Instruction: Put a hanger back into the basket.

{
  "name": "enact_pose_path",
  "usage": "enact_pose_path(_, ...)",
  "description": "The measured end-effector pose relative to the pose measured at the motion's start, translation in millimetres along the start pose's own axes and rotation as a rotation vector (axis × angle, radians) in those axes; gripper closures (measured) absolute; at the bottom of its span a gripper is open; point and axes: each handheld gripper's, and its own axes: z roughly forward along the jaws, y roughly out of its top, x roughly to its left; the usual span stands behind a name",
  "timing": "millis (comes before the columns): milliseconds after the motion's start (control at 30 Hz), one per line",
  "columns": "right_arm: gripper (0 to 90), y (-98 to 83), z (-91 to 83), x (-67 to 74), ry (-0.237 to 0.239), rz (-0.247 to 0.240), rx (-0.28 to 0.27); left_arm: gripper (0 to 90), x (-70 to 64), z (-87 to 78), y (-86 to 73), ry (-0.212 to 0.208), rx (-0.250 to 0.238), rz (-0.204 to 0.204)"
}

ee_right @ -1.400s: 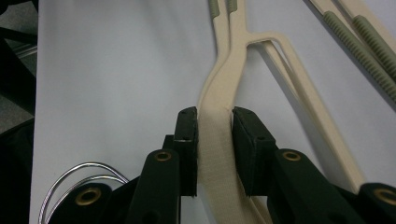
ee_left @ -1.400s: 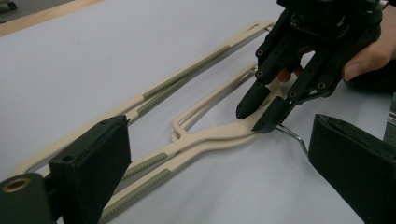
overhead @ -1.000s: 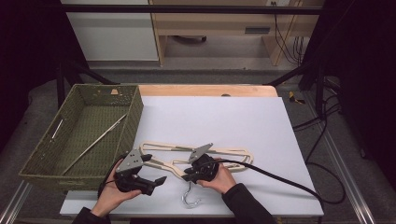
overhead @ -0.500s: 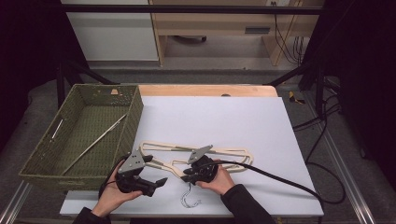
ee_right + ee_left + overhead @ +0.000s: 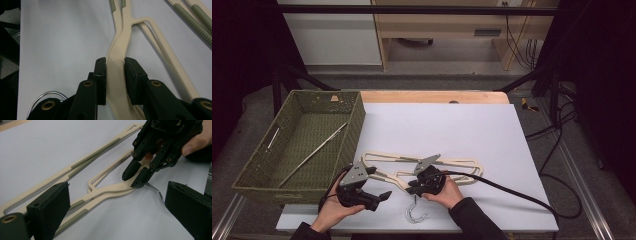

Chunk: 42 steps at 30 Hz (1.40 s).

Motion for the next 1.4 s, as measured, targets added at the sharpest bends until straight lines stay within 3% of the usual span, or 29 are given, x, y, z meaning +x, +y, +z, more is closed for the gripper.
enact_pose_path(300, 72.5, 1.7, -4.1, -0.3, 0.005, -0.001, 0.003, 6.2, 0.2, 1.0, -0.5, 0.001, 0.004, 0.003)
enact_pose_path(600, 72.6, 9.4, -21.2, 3.5, 0.065, -0.001, -0.023, 6.5, -3.2, 9.8, 1.8, 0.010, 0.034, 0.047)
enact_pose_path(733, 72.8, 12.2, -28.8, 4.8, 0.077, -0.010, -0.036, 6.7, -5.1, 16.8, 3.3, 0.024, 0.057, 0.092)
enact_pose_path(967, 72.8, 15.0, -36.5, 6.6, 0.085, -0.001, -0.040, 10.3, -9.8, 37.2, 6.4, 0.045, 0.138, 0.221)
enact_pose_path(1033, 72.9, 15.4, -37.4, 6.5, 0.093, -0.004, -0.044, 12.5, -10.0, 41.3, 8.0, 0.046, 0.142, 0.247)
enact_pose_path(1267, 73.0, 16.1, -39.8, 7.1, 0.099, -0.003, -0.039, 28.7, -10.7, 55.1, 7.4, 0.078, 0.160, 0.333)
enact_pose_path(1300, 73.0, 16.2, -40.6, 7.3, 0.109, -0.001, -0.037, 36.0, -10.9, 57.4, 7.3, 0.084, 0.162, 0.359)
enact_pose_path(1400, 73.0, 16.8, -41.6, 7.5, 0.108, -0.001, -0.043, 43.5, -12.3, 60.6, 7.5, 0.089, 0.155, 0.382)
